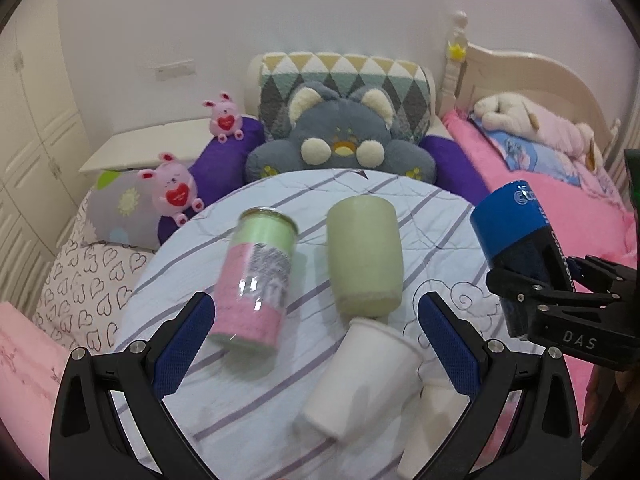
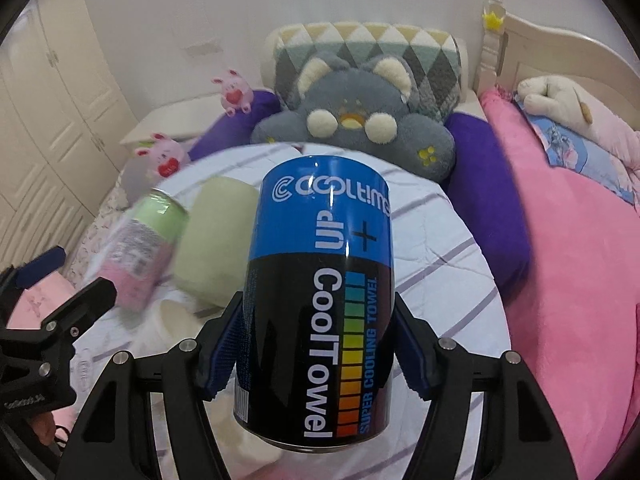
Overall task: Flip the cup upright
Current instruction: 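Carry the held can with the right tool toward the left tool, then grasp the can with the left tool while the right tool releases it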
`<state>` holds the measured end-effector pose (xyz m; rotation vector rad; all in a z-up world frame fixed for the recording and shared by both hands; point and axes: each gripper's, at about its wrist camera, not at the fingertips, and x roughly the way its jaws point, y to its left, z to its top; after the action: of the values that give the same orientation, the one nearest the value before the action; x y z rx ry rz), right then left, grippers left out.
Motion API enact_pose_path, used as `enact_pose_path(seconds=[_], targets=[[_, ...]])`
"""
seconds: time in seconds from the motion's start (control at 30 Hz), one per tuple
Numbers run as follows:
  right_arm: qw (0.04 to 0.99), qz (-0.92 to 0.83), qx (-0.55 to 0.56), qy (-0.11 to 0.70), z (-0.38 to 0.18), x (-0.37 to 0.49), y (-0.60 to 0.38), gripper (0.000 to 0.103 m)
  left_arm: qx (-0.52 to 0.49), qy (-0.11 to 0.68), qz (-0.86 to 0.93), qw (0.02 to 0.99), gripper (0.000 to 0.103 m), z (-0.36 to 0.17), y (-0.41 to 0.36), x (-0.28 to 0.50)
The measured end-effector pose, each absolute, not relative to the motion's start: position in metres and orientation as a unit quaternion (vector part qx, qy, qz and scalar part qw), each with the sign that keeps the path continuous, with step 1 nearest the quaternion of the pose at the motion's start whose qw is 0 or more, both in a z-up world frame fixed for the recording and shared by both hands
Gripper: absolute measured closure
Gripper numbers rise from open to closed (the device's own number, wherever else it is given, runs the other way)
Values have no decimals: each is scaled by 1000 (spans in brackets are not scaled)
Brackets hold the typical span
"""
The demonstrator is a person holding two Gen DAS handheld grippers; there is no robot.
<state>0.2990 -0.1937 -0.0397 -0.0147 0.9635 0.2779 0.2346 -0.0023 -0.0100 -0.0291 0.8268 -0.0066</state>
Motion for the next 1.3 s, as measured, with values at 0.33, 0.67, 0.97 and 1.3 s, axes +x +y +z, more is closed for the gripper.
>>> enact_pose_path(seconds=[0.33,0.67,0.97,1.3], targets=[[878,193,-13,438,-19,231,-133,35,-61,392,33,917,0,-2,79,155],[837,251,-2,487,-76,179,-59,35,-91,422,54,900,0,-34,135,98],[829,248,-1,502,-120,176,-36,34,-117,447,46,886,0,-59,138,78],[863,242,-20,443,-92,141,-65,21,-142,457,32,877,0,-63,118,75]])
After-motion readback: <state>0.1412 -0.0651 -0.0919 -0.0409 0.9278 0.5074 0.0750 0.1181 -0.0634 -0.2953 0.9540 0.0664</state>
